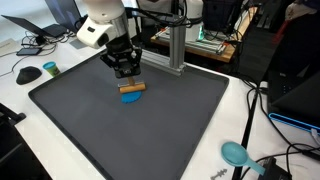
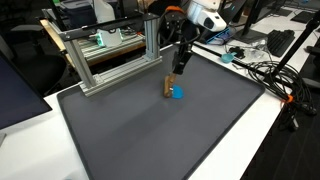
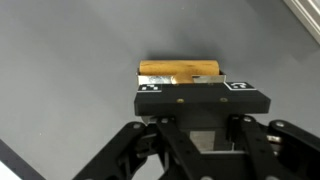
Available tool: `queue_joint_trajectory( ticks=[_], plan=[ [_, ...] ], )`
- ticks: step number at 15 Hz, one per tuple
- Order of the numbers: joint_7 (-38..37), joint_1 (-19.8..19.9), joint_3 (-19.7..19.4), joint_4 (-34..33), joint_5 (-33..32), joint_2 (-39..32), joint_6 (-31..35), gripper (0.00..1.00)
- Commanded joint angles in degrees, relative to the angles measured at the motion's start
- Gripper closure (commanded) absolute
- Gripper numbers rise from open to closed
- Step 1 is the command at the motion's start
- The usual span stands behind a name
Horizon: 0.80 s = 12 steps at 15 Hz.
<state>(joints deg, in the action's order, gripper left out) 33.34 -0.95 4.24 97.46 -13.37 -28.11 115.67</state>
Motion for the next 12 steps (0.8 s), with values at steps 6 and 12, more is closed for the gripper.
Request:
queue_joint_trajectory(
  ticks=[6,12],
  plan=[
    [-0.32,2.06,-0.45,6.67,0.79,1.79,-0.04,0.78],
    [-1.55,6.1,-1.52,14.55,5.36,9.51,0.83,0.78]
  ],
)
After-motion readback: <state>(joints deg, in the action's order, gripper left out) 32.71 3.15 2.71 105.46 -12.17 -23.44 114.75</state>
